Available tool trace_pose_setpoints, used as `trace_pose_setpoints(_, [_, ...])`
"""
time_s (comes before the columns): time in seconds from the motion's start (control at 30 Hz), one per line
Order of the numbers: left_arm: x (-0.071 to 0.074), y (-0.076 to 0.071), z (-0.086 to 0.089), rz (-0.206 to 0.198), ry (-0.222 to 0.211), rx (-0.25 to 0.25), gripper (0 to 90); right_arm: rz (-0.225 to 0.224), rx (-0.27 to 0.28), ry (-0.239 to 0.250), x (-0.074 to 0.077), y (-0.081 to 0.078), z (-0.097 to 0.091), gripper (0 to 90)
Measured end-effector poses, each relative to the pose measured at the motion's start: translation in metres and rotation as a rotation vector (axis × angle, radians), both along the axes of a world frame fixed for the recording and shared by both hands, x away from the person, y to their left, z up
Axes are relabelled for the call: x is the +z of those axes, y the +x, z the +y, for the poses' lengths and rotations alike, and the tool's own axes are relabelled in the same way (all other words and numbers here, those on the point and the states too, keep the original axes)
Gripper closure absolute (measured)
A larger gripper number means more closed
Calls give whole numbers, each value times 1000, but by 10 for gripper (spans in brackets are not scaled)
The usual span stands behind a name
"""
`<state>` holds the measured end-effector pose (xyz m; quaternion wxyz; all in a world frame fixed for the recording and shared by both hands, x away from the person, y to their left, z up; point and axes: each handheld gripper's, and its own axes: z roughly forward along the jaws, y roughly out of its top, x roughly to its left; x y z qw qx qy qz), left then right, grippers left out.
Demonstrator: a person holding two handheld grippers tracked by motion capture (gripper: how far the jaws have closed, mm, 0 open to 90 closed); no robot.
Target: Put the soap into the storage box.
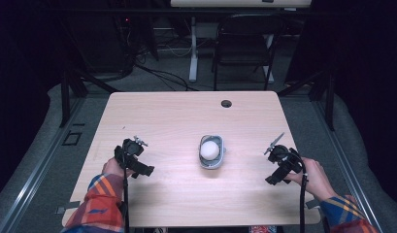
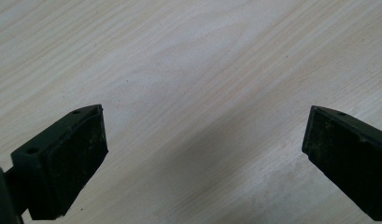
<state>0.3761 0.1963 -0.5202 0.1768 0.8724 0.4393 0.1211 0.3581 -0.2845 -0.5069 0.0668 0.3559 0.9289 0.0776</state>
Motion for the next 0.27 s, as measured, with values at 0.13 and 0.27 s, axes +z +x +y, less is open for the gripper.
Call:
trace_pose_setpoints(0.13, [0, 0, 0, 1, -1, -3, 2, 24, -19, 3, -16, -4, -1, 75])
trace_pose_setpoints(0.27, [0, 1, 0, 2, 0, -6, 2, 30, -13, -22, -17, -2, -1, 101])
